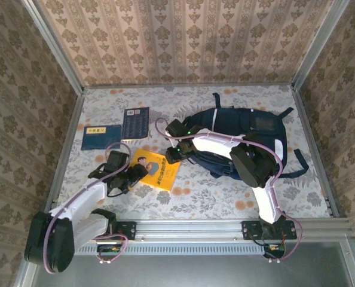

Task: Pack books, pencil case, and school supplies into a backpack

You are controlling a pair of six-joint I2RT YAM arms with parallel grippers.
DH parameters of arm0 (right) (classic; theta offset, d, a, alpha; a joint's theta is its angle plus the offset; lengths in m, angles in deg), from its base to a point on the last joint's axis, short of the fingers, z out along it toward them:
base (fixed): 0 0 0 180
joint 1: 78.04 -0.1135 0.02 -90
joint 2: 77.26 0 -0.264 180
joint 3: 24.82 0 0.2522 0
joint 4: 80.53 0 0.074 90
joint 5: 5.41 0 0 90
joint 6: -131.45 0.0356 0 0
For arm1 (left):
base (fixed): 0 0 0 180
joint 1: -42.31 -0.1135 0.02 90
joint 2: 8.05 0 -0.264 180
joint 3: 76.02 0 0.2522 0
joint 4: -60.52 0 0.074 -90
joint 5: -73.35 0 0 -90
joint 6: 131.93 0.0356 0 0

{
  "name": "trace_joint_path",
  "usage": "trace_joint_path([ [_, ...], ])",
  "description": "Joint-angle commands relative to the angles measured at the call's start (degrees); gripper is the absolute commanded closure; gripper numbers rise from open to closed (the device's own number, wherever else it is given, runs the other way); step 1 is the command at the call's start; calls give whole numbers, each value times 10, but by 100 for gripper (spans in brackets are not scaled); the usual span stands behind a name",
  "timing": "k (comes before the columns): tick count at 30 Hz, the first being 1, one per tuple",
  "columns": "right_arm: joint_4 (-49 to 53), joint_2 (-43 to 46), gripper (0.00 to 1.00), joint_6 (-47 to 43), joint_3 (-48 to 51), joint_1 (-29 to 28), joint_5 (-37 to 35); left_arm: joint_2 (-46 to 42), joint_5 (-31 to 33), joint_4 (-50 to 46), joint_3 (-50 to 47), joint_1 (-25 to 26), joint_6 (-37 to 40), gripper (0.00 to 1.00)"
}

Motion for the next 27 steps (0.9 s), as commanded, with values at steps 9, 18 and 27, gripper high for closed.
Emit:
trace_joint_path([
  [9,-45,40,59,-3,113,-38,114,107,-47,116,55,16,23,25],
  [18,-59,70,57,42,132,-53,105,123,-48,111,50,17,40,25],
  [27,-84,28,55,147,85,-27,117,101,-56,96,46,17,51,25],
])
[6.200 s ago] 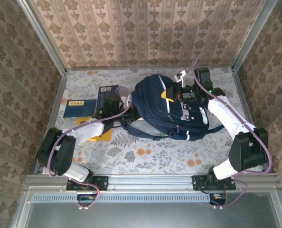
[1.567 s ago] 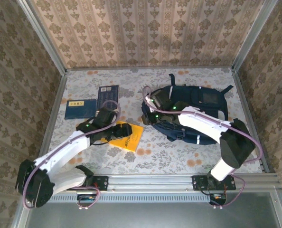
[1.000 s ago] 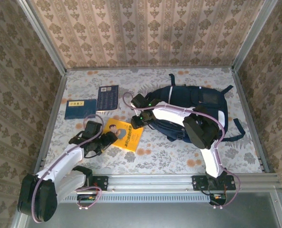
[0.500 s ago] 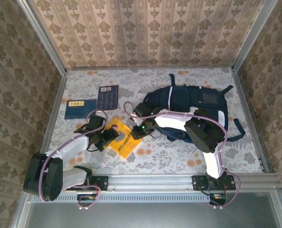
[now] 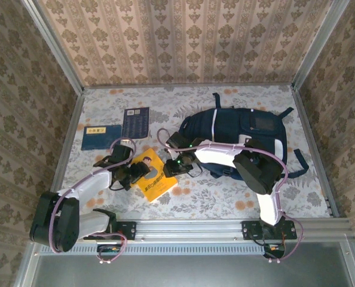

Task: Pack books, pencil case, and school supplies into a backpack

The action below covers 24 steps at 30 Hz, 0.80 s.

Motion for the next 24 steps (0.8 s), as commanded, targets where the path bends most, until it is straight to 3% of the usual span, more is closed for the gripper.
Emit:
trace_joint_path([
  [1,-5,-35,55,38,-37,10,42,8,-45,110,-7,13,24,25],
  [8,27,-95,56,17,-111,15,96,7,-56,121,-20,13,22,25],
  [12,7,-110,58,24,-120,15,168,7,-59,127,-27,13,23,25],
  [15,-11,-115,61,31,-120,14,224,9,-64,136,-31,13,23,26],
  [24,-54,-87,67,55,-111,17,296,22,-75,150,-31,16,22,26],
])
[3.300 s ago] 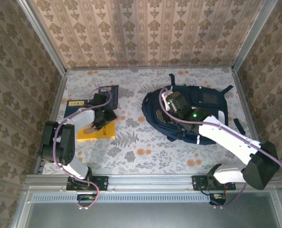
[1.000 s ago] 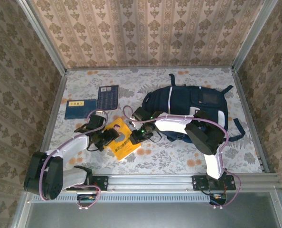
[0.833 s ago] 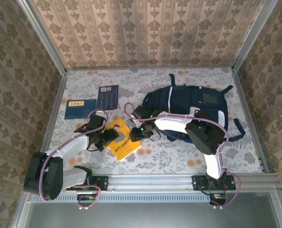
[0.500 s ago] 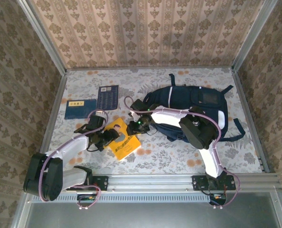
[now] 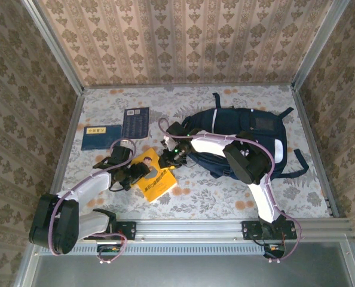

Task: Pack books, pencil case, and school supplies into a backpack

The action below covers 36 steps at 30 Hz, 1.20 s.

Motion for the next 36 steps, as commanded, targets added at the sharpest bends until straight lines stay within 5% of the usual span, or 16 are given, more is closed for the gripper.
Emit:
trace_joint_path([
  [1,-49,12,67,15,-7,-25,113,29,-71,136,-19,17,15,26],
  [7,-56,16,68,20,-3,-24,135,29,-71,141,-23,19,14,26],
  [11,-31,-4,79,23,-13,-22,96,25,-72,130,-16,19,13,26],
  [17,-67,51,95,35,24,6,90,-48,-40,25,21,6,35,24],
  [22,-136,111,98,76,62,37,147,-124,-40,-43,54,-27,63,22],
  [30,-187,196,98,105,92,73,198,-132,-124,-73,99,-82,111,21],
  [36,-235,232,98,131,113,79,235,-141,-257,47,84,-98,79,21],
])
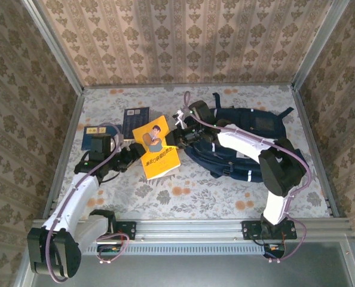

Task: Pack books, pencil case, and school supplies into a backpack

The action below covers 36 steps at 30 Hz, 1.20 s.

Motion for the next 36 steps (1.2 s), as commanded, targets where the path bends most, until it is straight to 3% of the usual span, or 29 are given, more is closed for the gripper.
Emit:
trace_joint_path([
  [1,-65,35,98,23,15,-2,70,-9,-107,77,-4,-3,-11,21],
  [9,-206,42,97,118,68,3,90,-14,-179,188,-20,-3,-59,22],
  [12,-213,44,97,123,72,4,93,-12,-194,227,-32,-3,-80,27],
  [15,-211,51,96,123,76,7,88,-16,-204,255,-42,-2,-95,34],
  [19,-205,60,92,119,82,11,77,-25,-206,269,-48,-1,-98,60],
  [22,-145,70,78,78,78,16,48,-32,-208,278,-50,-1,-98,80],
  [26,-34,90,54,7,66,25,-17,-46,-222,313,-53,1,-109,99],
  [29,5,101,31,-23,66,27,-51,-55,-228,335,-50,6,-117,100],
  [33,-58,97,22,19,87,28,-36,-58,-236,367,-44,22,-129,100],
  [36,-132,85,22,70,107,28,-12,-62,-236,370,-36,34,-129,100],
])
